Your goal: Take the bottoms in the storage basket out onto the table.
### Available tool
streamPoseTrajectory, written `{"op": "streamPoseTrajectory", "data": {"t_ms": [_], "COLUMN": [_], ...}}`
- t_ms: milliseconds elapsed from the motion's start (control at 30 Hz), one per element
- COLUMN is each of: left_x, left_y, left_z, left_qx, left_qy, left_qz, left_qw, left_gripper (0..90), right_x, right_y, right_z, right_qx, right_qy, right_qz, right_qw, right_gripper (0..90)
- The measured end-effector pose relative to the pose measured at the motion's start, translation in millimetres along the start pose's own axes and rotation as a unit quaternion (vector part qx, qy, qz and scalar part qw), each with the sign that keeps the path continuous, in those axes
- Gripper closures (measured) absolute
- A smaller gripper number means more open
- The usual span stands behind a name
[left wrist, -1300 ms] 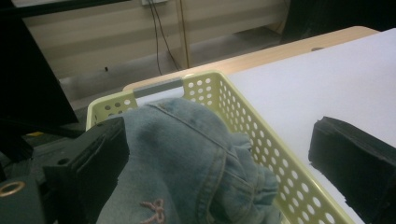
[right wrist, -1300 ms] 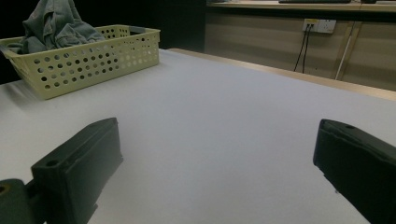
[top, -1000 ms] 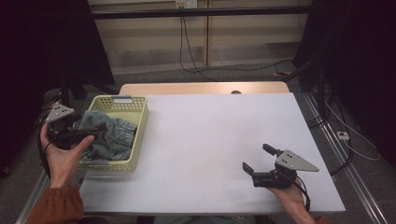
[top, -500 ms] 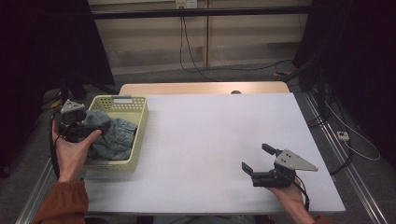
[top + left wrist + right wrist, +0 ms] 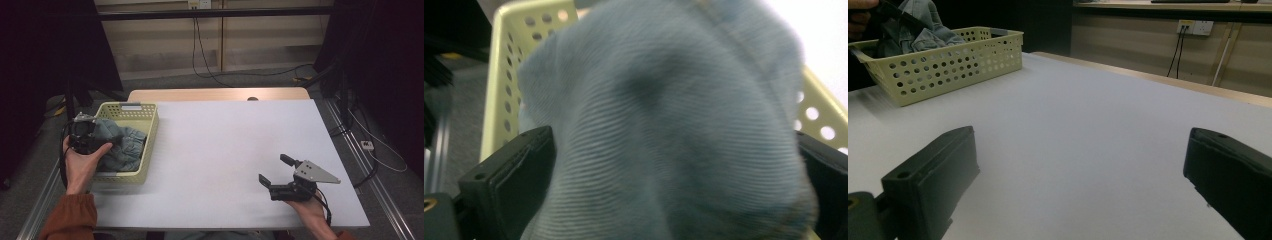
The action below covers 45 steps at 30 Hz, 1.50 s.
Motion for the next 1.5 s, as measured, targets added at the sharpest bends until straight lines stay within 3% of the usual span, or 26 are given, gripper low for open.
{"op": "streamPoseTrajectory", "data": {"t_ms": [133, 267, 400, 500, 567, 700, 900, 933, 967, 1000, 1033, 1133, 1167, 1200, 1300, 1500], "left_x": [-7.4, -9.7, -13.2, -13.9, -16.0, -19.6, -23.8, -24.7, -25.5, -26.3, -26.6, -26.9, -27.1, -26.4, -25.8, -19.8], "left_y": [3.2, 4.5, 7.4, 9.7, 12.2, 16.9, 18.2, 18.4, 18.2, 18.5, 19.8, 19.7, 19.7, 20.2, 19.3, 19.2], "left_z": [9.0, 12.9, 18.0, 19.0, 19.6, 19.8, 19.5, 19.1, 18.5, 18.2, 18.2, 17.0, 16.2, 15.1, 13.1, 5.0], "left_qx": [-0.013, -0.015, 0.003, 0.004, 0.001, 0.005, 0.001, 0.001, -0.001, -0.004, -0.008, -0.012, -0.014, -0.015, -0.014, -0.019], "left_qy": [-0.029, -0.042, -0.069, -0.072, -0.074, -0.112, -0.134, -0.134, -0.136, -0.137, -0.131, -0.133, -0.135, -0.127, -0.124, -0.09], "left_qz": [0.001, 0.002, 0.027, 0.025, 0.022, 0.034, 0.051, 0.048, 0.048, 0.048, 0.044, 0.047, 0.048, 0.044, 0.043, 0.033], "left_qw": [0.9995, 0.999, 0.9972, 0.9971, 0.997, 0.9931, 0.9897, 0.9898, 0.9896, 0.9893, 0.9904, 0.99, 0.9896, 0.9908, 0.9913, 0.9952], "left_gripper": [1.9, 1.8, 1.9, 3.2, 9.1, 14.6, 28.8, 32.7, 42.1, 42.1, 51.4, 62.5, 62.5, 67.7, 71.4, 72.6], "right_x": [0.0, -0.1, -0.2, -0.2, -0.2, -0.4, -0.3, -0.4, -0.3, -0.3, -0.2, -0.1, -0.1, -0.1, -0.1, 0.0], "right_y": [-0.4, -0.4, -0.6, -0.2, -0.2, 0.1, -0.7, -0.6, -0.5, -0.5, -0.3, -0.9, -0.9, -0.9, 0.1, -0.6], "right_z": [-0.2, -0.2, 0.0, -0.1, -0.1, -0.1, 0.2, -0.1, -0.3, -0.3, 0.1, 0.6, 0.6, 0.5, 0.1, 0.4], "right_qx": [0.001, 0.001, 0.001, 0.001, 0.001, 0.0, 0.001, 0.001, 0.0, 0.0, 0.0, 0.0, 0.0, 0.001, 0.0, 0.001], "right_qy": [0.0, -0.001, -0.001, -0.001, -0.001, -0.001, -0.001, -0.001, -0.001, -0.001, -0.001, -0.001, -0.001, -0.001, 0.0, -0.001], "right_qz": [0.0, 0.0, 0.002, 0.0, 0.0, 0.001, 0.003, 0.0, 0.0, 0.0, 0.0, -0.001, -0.001, 0.0, 0.001, 0.0], "right_qw": [1.0, 1.0, 1.0, 1.0, 1.0, 1.0, 1.0, 1.0, 1.0, 1.0, 1.0, 1.0, 1.0, 1.0, 1.0, 1.0], "right_gripper": [0.8, 0.8, 0.8, 0.8, 0.8, 0.8, 0.8, 0.8, 0.8, 0.8, 0.8, 0.8, 0.8, 0.8, 0.8, 0.8]}}
Point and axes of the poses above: each handheld gripper's, and its own axes: z roughly forward along the jaws, x roughly out of its top, y roughly to its right, the point moved 8 cm from there along z, roughly forward along the jaws, and after that the axes turned 2 degrees about -x, right-handed, at the moved point
